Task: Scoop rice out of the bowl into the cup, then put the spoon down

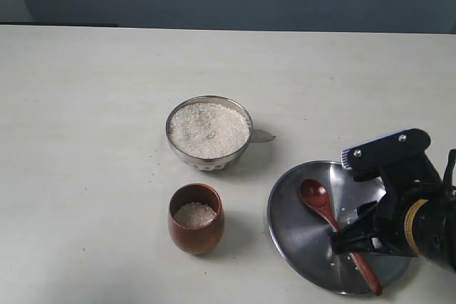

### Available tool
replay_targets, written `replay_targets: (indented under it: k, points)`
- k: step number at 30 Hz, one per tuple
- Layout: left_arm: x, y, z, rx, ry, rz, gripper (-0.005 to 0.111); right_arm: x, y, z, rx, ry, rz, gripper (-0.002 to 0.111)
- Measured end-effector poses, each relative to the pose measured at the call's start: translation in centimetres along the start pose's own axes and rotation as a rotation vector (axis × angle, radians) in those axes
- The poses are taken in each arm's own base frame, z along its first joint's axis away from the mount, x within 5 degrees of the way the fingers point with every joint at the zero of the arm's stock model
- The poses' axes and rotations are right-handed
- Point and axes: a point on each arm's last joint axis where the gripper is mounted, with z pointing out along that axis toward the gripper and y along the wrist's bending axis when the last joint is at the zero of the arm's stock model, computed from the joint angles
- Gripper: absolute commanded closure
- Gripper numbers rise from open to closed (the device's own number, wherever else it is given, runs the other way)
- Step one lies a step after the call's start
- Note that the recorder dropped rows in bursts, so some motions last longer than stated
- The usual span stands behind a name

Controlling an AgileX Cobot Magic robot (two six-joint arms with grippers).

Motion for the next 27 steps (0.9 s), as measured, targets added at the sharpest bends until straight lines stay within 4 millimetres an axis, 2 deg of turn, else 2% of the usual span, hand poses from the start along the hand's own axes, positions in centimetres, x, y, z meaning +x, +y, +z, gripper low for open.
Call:
replay_targets:
  k: [4,5,10,15,18,22,24,27]
  points:
    - [0.0,0.0,0.0,0.000,0.000,0.000,0.106,-1.1,-0.2,-1.0,-0.007,-0.051,0.035,0.106]
    - [0.0,0.0,0.0,0.000,0.000,0.000,0.106,-1.2,-0.2,-1.2,-0.012,-0.062,0.039,0.108]
    - [0.0,0.0,0.0,0.000,0.000,0.000,0.106,-1.8,-1.0,-2.5,-0.035,-0.151,0.053,0.108]
    - [0.0,0.0,0.0,0.000,0.000,0.000,0.106,-2.2,-2.8,-4.6,-0.030,-0.266,0.089,0.108]
    - [0.0,0.0,0.0,0.000,0.000,0.000,0.106,-1.9,-5.3,-7.2,-0.057,-0.387,0.189,0.108]
    - [0.0,0.0,0.0,0.000,0.000,0.000,0.106,-0.6,-8.3,-9.6,-0.065,-0.489,0.319,0.108]
    - [0.0,0.0,0.0,0.000,0.000,0.000,0.106,0.1,-9.5,-10.4,-0.059,-0.524,0.331,0.108]
    - [0.0,0.0,0.0,0.000,0.000,0.000,0.106,1.0,-10.6,-11.1,-0.061,-0.564,0.253,0.108]
